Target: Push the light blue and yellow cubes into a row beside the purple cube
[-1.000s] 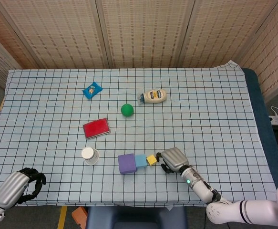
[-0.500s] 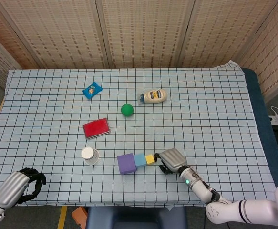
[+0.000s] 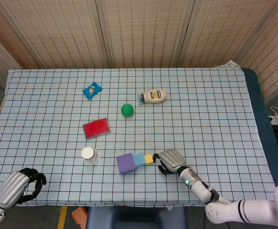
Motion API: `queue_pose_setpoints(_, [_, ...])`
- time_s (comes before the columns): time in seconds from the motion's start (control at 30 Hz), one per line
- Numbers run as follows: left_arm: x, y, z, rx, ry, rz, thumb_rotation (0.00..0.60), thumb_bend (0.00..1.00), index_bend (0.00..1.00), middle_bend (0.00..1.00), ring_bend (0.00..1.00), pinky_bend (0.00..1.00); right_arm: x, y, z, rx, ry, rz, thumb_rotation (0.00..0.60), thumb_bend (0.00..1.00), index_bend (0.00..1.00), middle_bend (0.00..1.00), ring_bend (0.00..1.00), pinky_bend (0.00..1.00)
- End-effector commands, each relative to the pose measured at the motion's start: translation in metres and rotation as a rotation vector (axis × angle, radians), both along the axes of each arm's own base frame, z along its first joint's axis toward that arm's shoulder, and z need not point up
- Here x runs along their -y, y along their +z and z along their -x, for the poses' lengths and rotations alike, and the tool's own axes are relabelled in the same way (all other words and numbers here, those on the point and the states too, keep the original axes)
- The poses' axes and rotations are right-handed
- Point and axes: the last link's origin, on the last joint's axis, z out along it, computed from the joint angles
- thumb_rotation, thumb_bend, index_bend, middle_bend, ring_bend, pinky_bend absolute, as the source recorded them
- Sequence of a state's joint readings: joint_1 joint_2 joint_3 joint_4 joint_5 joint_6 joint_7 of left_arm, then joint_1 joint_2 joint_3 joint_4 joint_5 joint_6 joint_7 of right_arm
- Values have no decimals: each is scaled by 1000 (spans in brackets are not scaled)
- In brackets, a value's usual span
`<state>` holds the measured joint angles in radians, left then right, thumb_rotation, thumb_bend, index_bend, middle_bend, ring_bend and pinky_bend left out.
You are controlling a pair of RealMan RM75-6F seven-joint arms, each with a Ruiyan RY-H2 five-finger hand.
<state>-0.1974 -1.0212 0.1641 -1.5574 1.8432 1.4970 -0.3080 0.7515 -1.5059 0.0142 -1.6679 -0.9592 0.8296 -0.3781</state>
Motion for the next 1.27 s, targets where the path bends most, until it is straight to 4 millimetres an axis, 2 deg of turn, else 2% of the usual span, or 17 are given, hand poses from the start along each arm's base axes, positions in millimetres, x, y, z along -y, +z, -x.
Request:
queue_pose_setpoints(0.03, [0,0,0,0,0,0,600,555,544,662,451,450,0,0,0,4,-1,1,600,466,359,814,891,1000])
queue_pose_setpoints(0.37, [0,0,0,3,2,4,600,554,544,663,451,451,1,-1,-2,23,-1,-3,600,466,354,814,891,1000])
queue_pose_setpoints(0.53, [0,0,0,4,2,4,600,555,544,663,451,451,1,7,0,7,30,20,600,463,372,814,891,1000])
queue_pose_setpoints(0.67, [0,0,0,6,3,2,600,555,544,663,451,450,2,20,8,-46,85,103,600,456,392,814,890,1000])
queue_pose_setpoints(0.93, [0,-1,0,-2,1,7,600,557,544,662,451,451,-4,49,20,-62,106,268,600,352,392,814,868,1000])
queue_pose_setpoints(1.27, [-1,-3,1,-13,7,9,600,558,544,663,451,451,-10,86,48,-72,73,478,600,335,393,814,832,1000])
